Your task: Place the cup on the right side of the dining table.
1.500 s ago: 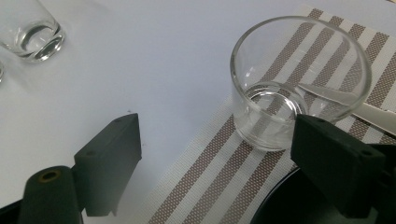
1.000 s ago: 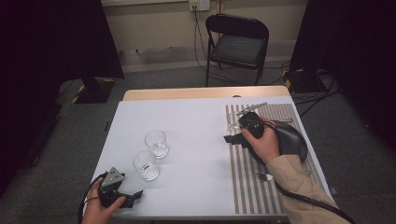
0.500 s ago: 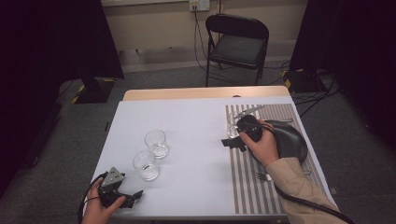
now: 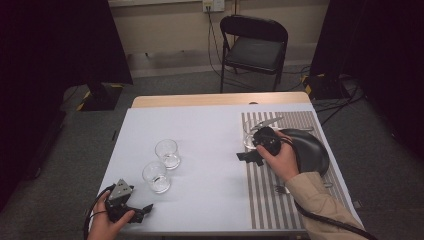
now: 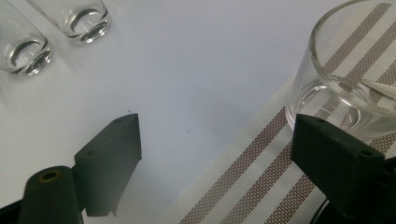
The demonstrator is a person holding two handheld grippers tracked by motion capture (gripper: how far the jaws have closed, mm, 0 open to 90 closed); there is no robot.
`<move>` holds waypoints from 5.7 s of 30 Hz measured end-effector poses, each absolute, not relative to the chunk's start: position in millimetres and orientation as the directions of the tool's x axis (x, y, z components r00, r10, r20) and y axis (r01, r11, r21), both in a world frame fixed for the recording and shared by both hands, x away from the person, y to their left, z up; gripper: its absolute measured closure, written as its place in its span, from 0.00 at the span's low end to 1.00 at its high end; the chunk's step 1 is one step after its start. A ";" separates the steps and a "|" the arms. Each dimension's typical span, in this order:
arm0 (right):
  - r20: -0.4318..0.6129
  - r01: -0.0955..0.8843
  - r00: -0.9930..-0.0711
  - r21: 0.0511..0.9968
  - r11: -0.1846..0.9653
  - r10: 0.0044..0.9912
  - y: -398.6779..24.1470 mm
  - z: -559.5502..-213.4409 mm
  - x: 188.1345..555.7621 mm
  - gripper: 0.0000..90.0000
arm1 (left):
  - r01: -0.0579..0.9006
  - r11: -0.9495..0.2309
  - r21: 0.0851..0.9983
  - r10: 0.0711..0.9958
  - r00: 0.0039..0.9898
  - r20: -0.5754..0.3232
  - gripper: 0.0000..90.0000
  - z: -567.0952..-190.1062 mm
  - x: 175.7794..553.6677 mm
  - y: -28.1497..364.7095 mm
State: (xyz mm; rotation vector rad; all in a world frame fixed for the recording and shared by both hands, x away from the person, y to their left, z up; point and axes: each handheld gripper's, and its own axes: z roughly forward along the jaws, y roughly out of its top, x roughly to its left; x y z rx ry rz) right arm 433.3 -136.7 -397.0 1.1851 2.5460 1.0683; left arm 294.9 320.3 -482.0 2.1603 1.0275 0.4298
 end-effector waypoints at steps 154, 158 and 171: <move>0.007 0.441 -0.816 0.655 0.614 0.578 -146.9 -470.3 357.0 0.16 | 0.543 -0.445 0.712 0.776 0.631 0.004 0.00 -482.1 294.5 320.1; 0.007 0.434 -0.816 0.669 0.604 0.579 -148.3 -471.8 355.8 0.16 | 0.542 -0.445 0.712 0.776 0.631 0.004 0.00 -482.1 294.5 320.1; 0.008 0.412 -0.814 0.712 0.568 0.580 -153.3 -476.9 351.9 0.16 | 0.544 -0.442 0.713 0.777 0.629 0.001 0.00 -482.2 294.3 320.0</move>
